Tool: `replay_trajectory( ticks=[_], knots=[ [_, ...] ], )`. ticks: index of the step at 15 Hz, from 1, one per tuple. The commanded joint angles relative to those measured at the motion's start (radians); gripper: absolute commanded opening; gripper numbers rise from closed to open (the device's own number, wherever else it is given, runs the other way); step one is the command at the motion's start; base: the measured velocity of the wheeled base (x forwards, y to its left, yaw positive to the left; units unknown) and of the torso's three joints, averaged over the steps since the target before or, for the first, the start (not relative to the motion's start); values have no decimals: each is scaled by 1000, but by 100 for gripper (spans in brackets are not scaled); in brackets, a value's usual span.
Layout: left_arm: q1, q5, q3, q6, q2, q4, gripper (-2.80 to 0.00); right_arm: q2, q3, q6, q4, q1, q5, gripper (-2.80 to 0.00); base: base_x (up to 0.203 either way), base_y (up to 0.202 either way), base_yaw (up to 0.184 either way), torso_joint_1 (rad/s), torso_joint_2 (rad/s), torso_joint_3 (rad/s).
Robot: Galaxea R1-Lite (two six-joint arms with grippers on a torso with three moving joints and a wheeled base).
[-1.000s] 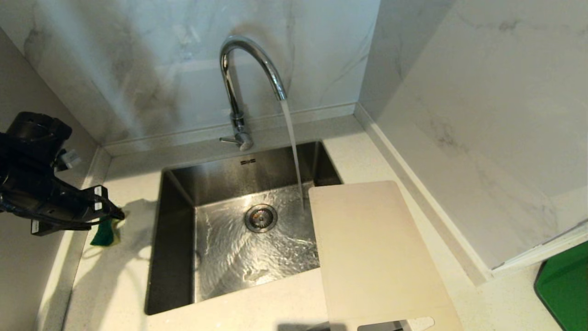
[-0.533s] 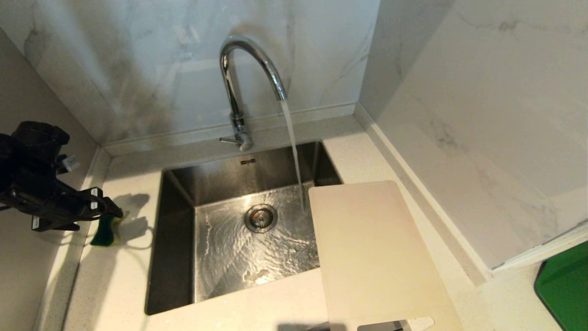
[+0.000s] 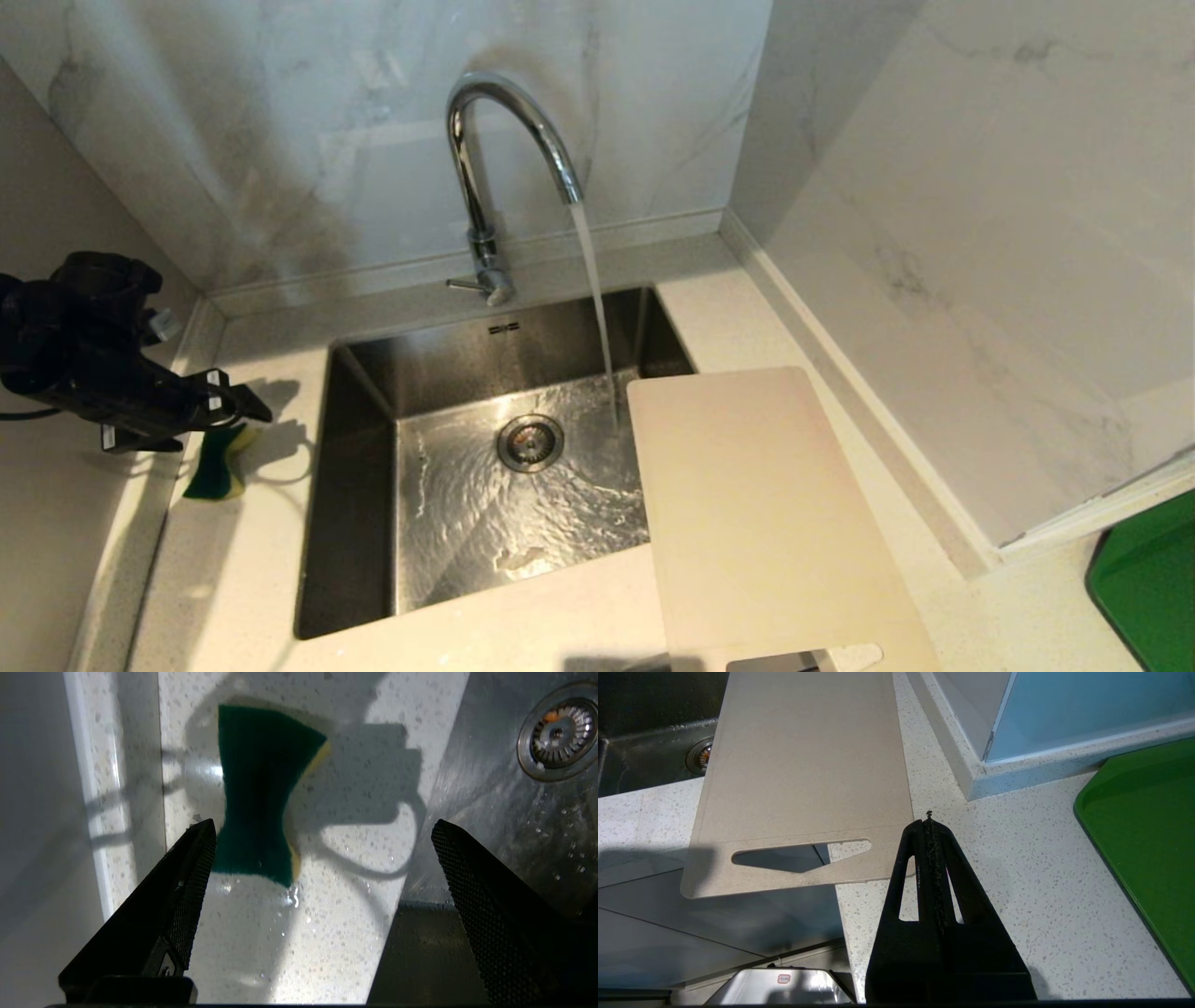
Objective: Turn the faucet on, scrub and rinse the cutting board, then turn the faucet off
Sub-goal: Pick up the cleaning cloth
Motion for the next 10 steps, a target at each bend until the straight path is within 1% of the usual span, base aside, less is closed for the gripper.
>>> replay_trajectory(
  ticks=[1,5,7,10],
  knots=[
    [2,2,-36,0,28,3,0,0,0,0,0,1,0,-280,0,0,0,0,0,0],
    [69,-9,-61,2,72,4,0,0,0,0,0,1,0,-280,0,0,0,0,0,0],
    [116,-49,-68,3,84,4,0,0,0,0,0,1,0,-280,0,0,0,0,0,0],
    [149,-62,-70,41,105,4,0,0,0,0,0,1,0,-280,0,0,0,0,0,0]
  ],
)
